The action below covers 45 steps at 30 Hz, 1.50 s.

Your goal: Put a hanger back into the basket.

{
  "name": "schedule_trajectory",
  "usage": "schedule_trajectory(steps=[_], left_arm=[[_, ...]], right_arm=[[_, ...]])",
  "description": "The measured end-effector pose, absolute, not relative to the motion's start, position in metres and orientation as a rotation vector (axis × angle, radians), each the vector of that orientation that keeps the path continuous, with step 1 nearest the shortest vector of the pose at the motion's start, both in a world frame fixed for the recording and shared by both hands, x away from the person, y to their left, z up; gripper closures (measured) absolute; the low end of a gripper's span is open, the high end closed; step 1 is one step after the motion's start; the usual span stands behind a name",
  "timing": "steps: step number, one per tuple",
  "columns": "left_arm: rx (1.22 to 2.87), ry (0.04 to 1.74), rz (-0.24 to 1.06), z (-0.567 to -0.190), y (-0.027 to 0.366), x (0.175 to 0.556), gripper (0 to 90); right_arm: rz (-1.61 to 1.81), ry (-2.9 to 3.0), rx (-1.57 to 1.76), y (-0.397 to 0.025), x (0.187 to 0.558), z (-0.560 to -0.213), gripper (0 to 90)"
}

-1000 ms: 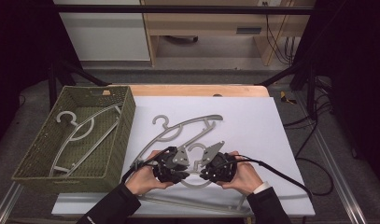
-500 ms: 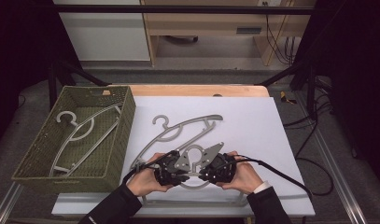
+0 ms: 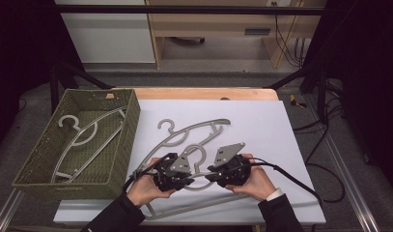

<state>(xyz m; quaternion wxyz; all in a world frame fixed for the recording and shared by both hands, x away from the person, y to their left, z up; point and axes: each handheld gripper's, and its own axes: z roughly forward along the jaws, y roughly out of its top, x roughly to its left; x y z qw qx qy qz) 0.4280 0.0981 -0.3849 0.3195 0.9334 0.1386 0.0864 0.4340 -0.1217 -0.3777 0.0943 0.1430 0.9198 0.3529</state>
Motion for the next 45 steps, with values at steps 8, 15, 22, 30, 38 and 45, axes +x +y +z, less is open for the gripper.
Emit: schedule_trajectory(steps=[8, 15, 22, 30, 38, 45], left_arm=[[2.41, 0.501, 0.275, -0.382, 0.111, 0.433, 82.0], [2.34, 0.582, 0.304, -0.372, 0.121, 0.433, 82.0], [2.289, 0.635, 0.359, -0.358, 0.131, 0.434, 82.0], [2.232, 0.669, 0.401, -0.337, 0.147, 0.432, 81.9], [2.176, 0.681, 0.439, -0.308, 0.164, 0.432, 81.9], [2.155, 0.704, 0.481, -0.287, 0.181, 0.439, 81.9]], right_arm=[[1.225, 2.51, 0.619, -0.149, 0.435, -0.369, 51.0], [1.348, 2.345, 0.801, -0.182, 0.429, -0.37, 33.9], [1.388, 2.232, 0.894, -0.204, 0.422, -0.376, 22.0], [1.37, 2.154, 1.026, -0.223, 0.414, -0.386, 6.8], [1.373, 2.115, 1.087, -0.23, 0.412, -0.393, 4.0], [1.363, 2.114, 1.116, -0.232, 0.414, -0.399, 4.0]])
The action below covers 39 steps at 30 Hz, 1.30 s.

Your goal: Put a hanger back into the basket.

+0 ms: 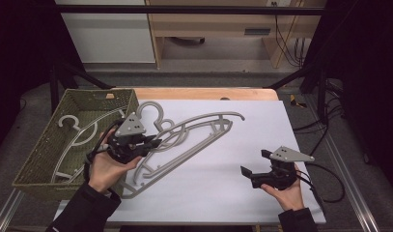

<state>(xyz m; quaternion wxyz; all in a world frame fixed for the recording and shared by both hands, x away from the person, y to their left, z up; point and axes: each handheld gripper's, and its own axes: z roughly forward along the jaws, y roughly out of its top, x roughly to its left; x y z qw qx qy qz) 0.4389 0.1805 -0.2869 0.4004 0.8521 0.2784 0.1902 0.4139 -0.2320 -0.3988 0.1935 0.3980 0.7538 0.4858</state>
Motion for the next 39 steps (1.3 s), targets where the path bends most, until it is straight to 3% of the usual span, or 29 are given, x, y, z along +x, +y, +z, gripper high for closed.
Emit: schedule_trajectory(steps=[18, 39], left_arm=[[2.096, 0.796, 0.586, -0.249, 0.252, 0.463, 81.9], [2.12, 0.922, 0.641, -0.256, 0.337, 0.491, 81.9]], right_arm=[[1.364, 2.085, 1.132, -0.234, 0.414, -0.4, 3.9], [1.344, 2.09, 1.128, -0.235, 0.414, -0.4, 3.5]])
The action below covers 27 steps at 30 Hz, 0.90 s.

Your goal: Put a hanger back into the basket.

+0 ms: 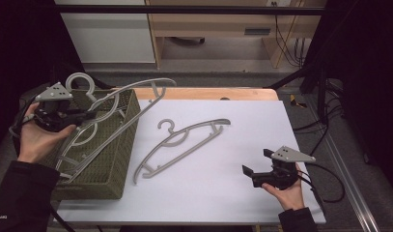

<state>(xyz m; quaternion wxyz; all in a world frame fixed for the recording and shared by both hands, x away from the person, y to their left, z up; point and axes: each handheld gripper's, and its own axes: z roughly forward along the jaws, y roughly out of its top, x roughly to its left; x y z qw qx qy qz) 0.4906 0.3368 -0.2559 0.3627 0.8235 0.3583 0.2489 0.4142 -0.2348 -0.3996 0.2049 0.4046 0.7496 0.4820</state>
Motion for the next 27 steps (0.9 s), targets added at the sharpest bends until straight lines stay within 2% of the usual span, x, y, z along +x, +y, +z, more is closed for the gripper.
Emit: schedule_trajectory(steps=[14, 27], left_arm=[[2.116, 1.051, 0.68, -0.271, 0.383, 0.513, 81.9], [2.119, 1.109, 0.706, -0.288, 0.405, 0.522, 81.9]], right_arm=[[1.34, 2.085, 1.131, -0.236, 0.415, -0.401, 3.3], [1.336, 2.085, 1.143, -0.236, 0.416, -0.401, 3.4]])
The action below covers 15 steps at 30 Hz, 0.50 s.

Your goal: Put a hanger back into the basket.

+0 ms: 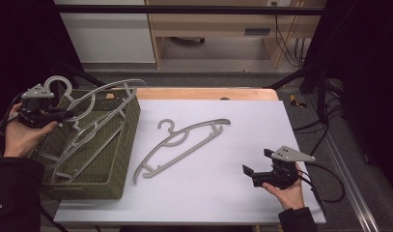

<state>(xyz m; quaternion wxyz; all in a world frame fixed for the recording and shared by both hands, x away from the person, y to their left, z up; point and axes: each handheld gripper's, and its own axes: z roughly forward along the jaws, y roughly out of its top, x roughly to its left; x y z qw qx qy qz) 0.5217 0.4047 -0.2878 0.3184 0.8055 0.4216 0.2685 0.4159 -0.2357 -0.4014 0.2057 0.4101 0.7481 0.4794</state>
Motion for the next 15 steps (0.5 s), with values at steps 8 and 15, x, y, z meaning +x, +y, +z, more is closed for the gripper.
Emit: schedule_trajectory(steps=[8, 15], left_arm=[[2.127, 1.164, 0.717, -0.297, 0.418, 0.524, 81.9], [2.111, 1.197, 0.723, -0.302, 0.429, 0.525, 81.8]], right_arm=[[1.326, 2.09, 1.139, -0.236, 0.417, -0.402, 3.5], [1.326, 2.087, 1.131, -0.236, 0.417, -0.402, 3.4]])
